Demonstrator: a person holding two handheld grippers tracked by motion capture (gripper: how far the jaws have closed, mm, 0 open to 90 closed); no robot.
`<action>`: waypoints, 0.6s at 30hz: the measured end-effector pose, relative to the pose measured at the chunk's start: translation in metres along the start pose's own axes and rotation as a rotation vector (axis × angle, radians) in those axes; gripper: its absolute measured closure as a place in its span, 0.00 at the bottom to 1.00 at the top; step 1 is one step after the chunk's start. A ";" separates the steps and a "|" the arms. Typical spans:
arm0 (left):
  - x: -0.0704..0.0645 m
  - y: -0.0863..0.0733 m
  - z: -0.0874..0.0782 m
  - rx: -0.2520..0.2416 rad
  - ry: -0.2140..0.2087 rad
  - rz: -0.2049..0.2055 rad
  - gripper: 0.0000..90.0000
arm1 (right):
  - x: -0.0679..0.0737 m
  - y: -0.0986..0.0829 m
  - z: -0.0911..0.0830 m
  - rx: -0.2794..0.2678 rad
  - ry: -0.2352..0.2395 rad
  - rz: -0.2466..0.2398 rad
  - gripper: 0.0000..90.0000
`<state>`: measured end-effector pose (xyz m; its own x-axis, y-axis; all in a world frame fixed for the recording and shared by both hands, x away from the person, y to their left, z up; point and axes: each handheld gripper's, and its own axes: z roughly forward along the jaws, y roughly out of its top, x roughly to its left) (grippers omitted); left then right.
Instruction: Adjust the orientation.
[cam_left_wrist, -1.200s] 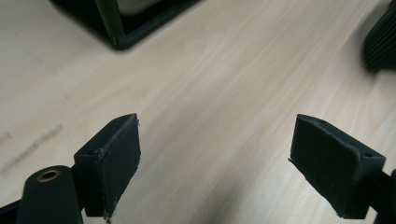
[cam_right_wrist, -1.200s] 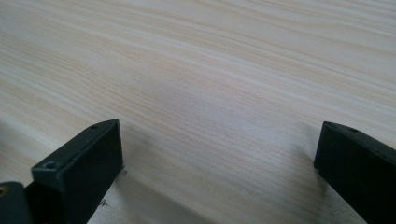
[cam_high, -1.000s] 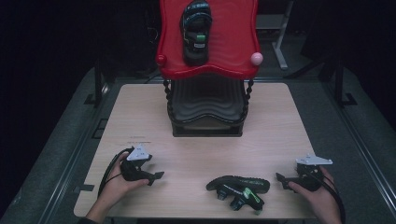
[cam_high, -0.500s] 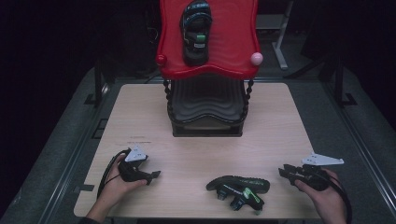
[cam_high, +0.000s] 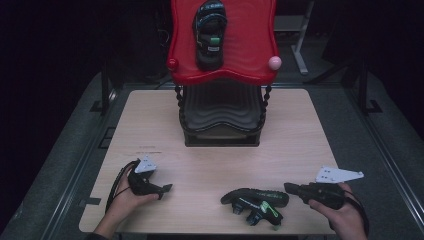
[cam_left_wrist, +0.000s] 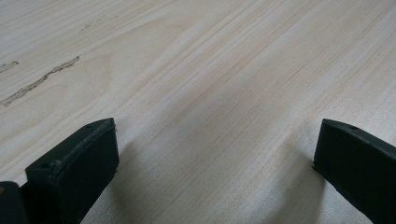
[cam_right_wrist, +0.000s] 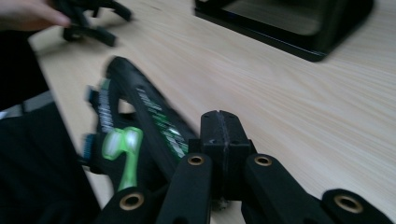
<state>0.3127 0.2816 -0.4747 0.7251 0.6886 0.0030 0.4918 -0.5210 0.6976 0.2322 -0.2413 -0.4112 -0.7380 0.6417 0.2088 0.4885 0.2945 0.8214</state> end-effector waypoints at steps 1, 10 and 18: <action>0.000 0.000 0.000 0.000 0.000 0.000 0.00 | 0.003 0.001 0.002 -0.005 0.018 -0.002 1.00; 0.000 0.000 0.000 0.000 0.000 0.000 0.00 | 0.026 0.010 0.021 0.008 0.109 -0.050 1.00; 0.000 0.000 0.000 0.000 0.000 0.000 0.00 | 0.031 0.006 0.034 0.057 0.126 -0.065 1.00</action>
<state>0.3127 0.2816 -0.4747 0.7250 0.6888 0.0030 0.4919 -0.5207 0.6978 0.2279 -0.1957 -0.4178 -0.8198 0.5271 0.2241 0.4609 0.3749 0.8044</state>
